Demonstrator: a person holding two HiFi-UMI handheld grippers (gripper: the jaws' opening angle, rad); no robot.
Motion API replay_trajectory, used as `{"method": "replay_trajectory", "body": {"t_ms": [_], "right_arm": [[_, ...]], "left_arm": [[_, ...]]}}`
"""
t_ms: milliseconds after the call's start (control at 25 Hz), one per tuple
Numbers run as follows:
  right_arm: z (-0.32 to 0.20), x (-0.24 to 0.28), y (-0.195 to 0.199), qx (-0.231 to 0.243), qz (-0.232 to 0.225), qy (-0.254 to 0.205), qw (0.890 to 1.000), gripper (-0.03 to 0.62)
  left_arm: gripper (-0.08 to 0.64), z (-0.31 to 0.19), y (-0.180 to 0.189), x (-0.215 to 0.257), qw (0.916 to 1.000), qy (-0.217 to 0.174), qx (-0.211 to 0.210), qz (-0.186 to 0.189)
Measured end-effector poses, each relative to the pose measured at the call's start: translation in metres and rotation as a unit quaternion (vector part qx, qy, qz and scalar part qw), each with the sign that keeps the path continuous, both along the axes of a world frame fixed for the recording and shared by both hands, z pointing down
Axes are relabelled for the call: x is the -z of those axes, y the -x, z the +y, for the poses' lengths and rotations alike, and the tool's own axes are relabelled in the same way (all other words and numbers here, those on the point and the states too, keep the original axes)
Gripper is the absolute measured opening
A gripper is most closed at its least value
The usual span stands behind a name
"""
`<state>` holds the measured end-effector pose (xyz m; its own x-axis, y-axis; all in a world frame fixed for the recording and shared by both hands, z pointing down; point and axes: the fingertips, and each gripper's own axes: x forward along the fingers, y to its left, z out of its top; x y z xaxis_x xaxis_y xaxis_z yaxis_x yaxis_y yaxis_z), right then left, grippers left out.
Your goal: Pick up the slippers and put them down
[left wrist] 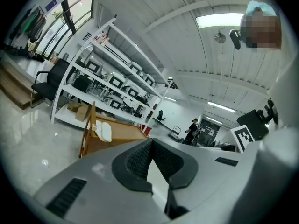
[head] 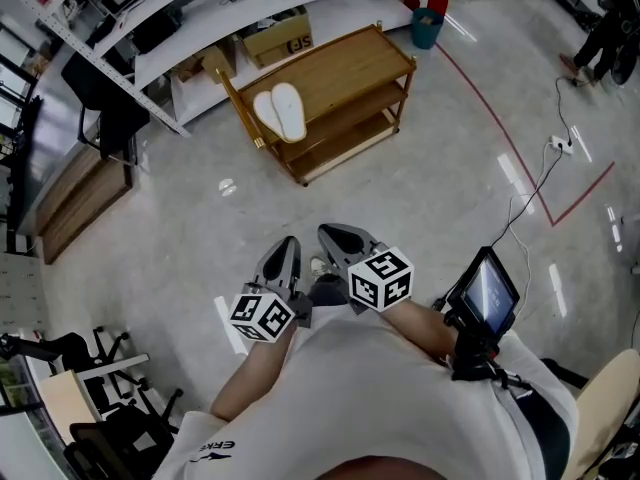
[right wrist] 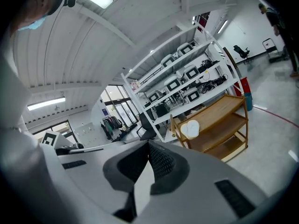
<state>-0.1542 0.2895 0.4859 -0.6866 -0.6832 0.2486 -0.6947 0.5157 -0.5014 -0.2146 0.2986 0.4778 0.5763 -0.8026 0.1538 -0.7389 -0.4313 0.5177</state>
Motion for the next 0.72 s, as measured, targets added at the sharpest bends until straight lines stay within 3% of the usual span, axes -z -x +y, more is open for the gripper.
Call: {"method": "replay_trajectory", "body": {"t_ms": [720], "right_arm": [[-0.141, -0.016, 0.030, -0.037, 0.019, 0.023, 0.999, -0.001]], "left_arm": [[0.004, -0.148, 0.035, -0.012, 0.9993, 0.009, -0.033, 0.011]]}}
